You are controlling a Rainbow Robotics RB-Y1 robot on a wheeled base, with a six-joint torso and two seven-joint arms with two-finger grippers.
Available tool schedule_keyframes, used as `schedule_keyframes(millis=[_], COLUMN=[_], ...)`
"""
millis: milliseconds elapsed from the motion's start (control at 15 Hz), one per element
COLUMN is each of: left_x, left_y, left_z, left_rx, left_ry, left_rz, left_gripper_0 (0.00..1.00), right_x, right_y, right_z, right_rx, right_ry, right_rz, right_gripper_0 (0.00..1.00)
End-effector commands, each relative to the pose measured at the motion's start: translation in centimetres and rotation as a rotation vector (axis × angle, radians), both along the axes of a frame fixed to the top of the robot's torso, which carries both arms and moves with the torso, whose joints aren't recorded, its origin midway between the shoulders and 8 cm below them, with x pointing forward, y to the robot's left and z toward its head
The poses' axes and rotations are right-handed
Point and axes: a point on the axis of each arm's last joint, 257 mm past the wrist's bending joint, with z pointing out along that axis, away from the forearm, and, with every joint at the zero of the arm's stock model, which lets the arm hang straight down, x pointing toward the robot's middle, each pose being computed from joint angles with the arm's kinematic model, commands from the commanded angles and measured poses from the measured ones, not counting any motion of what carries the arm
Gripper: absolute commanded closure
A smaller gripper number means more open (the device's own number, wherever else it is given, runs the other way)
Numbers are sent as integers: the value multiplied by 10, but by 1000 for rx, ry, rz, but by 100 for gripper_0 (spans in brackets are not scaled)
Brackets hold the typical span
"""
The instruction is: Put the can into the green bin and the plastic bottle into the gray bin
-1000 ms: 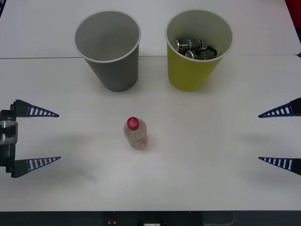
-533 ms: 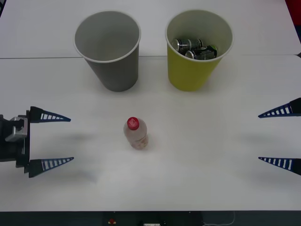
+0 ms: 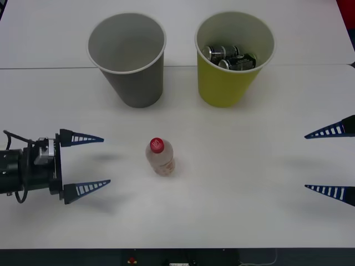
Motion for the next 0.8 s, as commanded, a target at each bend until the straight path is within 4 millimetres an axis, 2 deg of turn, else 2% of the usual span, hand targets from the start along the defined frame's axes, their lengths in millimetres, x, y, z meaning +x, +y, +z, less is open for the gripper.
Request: schedule_keyframes(millis=[67, 800], left_x=[7, 35], left_y=[-23, -107], left_z=[-7, -24], left_rx=[-62, -118], left_ry=[19, 11], left_rz=[-8, -10], left_gripper_0=[0, 0], right_x=[0, 0], right_y=[0, 0], right_z=[0, 0], right_rx=[0, 0], right_ry=[0, 0], right_rz=[0, 0], right_gripper_0=[0, 0])
